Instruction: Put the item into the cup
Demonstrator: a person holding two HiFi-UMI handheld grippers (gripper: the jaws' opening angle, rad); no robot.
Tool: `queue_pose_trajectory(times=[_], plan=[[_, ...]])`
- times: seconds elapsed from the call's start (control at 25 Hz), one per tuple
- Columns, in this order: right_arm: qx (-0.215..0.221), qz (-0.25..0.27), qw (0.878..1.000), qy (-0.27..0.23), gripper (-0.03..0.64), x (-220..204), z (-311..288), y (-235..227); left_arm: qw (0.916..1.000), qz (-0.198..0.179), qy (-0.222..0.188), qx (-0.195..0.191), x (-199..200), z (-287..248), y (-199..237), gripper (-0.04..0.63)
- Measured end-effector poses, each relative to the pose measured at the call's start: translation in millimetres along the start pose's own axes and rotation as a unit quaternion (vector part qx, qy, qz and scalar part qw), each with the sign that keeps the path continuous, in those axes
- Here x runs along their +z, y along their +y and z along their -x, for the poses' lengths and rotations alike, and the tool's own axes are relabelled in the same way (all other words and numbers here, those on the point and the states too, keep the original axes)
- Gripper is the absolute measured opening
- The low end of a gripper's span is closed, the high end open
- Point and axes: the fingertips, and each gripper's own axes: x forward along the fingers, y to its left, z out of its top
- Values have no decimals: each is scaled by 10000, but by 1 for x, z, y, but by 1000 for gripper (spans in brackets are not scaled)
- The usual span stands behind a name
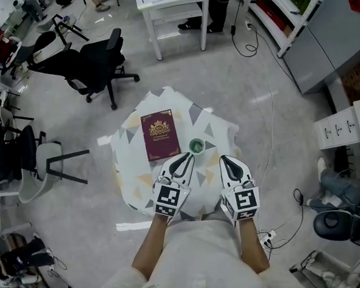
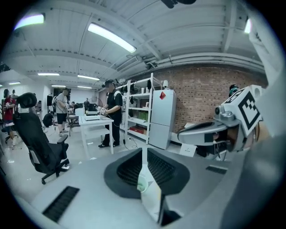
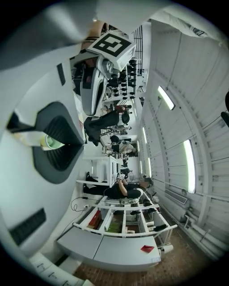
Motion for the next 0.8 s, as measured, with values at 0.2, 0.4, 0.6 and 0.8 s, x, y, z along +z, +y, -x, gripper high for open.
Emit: queue_pose_trajectory(times=[0.2, 0.4, 0.6, 0.8], plan=[[-110, 179, 9996, -187, 6, 18, 17, 5, 9996, -68, -290, -21, 20, 25, -4, 48], [-152, 174, 9992, -312, 6, 27, 33, 12, 9989, -130, -450, -18, 32, 43, -6, 48], [-203, 192, 9988, -407, 6, 34, 41, 15, 9982, -204, -558, -34, 40, 51, -5, 48], [-240, 206, 9985, -452, 6, 38, 46, 16, 9979, -238, -603, -69, 44, 53, -8, 48]])
